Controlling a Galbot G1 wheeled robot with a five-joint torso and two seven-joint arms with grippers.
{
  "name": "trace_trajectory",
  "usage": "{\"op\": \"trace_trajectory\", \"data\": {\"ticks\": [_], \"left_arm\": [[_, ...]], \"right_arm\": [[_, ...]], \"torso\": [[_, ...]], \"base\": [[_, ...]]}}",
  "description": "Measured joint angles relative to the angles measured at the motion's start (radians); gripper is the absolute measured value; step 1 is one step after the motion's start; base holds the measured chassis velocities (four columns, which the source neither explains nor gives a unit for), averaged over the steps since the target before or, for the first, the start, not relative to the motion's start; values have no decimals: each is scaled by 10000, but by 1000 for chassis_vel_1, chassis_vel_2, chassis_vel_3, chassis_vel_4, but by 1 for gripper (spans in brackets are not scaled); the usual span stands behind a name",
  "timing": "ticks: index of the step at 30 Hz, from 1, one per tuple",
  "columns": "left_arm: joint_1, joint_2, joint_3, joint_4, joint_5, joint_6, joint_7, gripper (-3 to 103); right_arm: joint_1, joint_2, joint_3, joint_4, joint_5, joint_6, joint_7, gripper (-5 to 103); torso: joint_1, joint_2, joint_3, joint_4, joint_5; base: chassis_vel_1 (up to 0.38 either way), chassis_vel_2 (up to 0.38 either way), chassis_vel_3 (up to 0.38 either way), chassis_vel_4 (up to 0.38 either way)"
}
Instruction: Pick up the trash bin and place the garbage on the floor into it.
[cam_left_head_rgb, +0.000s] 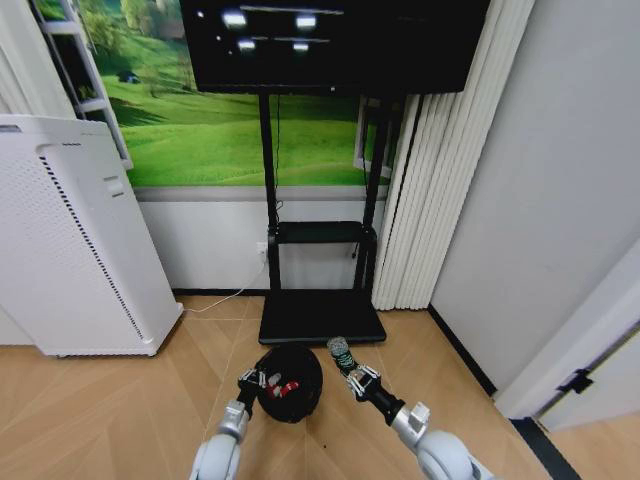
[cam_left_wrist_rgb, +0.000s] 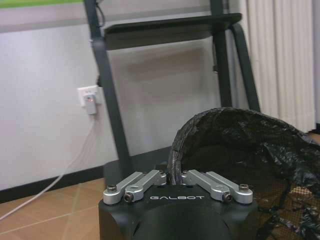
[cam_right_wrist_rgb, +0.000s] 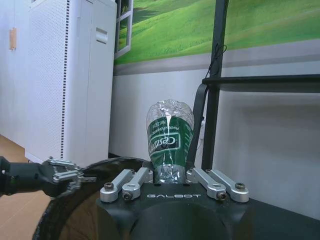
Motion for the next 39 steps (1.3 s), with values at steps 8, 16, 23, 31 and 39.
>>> {"op": "trace_trajectory", "data": {"ticks": [8, 16, 23, 31, 39], "left_arm": [[-452, -382, 337, 465, 220, -30, -64, 6], [-578, -566, 560, 420, 277, -26, -73, 6], [-492, -554, 630, 331, 305, -18, -59, 6], [-455, -514, 604, 300, 301, -10, -37, 6], [-430, -534, 600, 266, 303, -7, -24, 6]], "right_arm": [[905, 497, -943, -869, -154, 73, 28, 24], [1629, 674, -1576, -1486, -145, -49, 186, 24], [1612, 705, -1542, -1510, 9, -407, 365, 45], [1622, 711, -1478, -1577, 5, -433, 364, 73], [1496, 710, -1317, -1518, 6, -440, 390, 97]], "torso": [[0, -2, 0, 3, 2], [0, -2, 0, 4, 1], [0, -1, 0, 3, 0], [0, -1, -1, 3, 0], [0, -1, -1, 3, 0]], "base": [[0, 0, 0, 0], [0, 0, 0, 0], [0, 0, 0, 0], [0, 0, 0, 0], [0, 0, 0, 0]]}}
